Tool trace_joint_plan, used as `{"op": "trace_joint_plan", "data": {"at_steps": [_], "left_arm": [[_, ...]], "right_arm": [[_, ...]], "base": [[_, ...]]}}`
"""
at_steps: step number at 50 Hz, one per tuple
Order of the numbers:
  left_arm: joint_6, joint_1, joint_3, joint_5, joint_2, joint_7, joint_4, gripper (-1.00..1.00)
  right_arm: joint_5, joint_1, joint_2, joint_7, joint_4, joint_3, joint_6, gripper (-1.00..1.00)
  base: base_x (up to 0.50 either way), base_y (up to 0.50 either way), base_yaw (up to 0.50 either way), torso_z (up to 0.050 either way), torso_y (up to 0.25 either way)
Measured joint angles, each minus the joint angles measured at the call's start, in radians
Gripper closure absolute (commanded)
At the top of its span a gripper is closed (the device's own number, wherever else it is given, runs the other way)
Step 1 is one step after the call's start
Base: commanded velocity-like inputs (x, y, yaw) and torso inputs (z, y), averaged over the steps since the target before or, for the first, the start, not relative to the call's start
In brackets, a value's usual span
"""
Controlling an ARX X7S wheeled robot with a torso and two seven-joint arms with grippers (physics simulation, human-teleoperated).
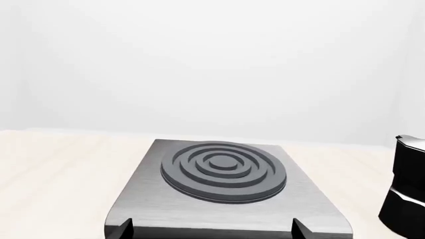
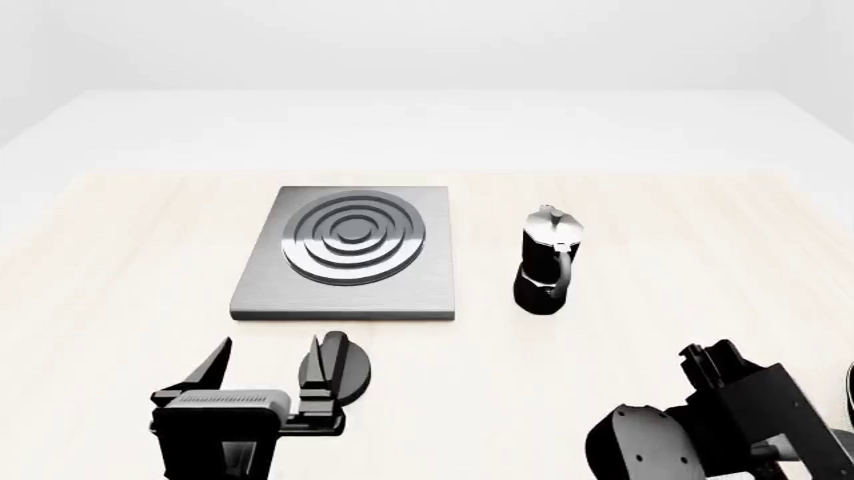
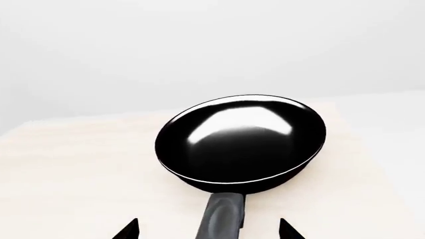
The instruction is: Put the frying pan on the stove.
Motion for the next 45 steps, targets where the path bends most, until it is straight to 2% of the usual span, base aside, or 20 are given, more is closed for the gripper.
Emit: {"op": "trace_joint_plan", "data": {"at_steps": [45], "left_arm": [[0.008, 0.004, 0.010, -0.015, -0.017, -0.013, 0.006, -1.00]], "right_arm": [[0.132, 0.078, -0.020, -0.022, 0.203, 0.030, -0.100, -1.00]], "base": [[0.00, 0.00, 0.00, 0.000, 0.000]]}}
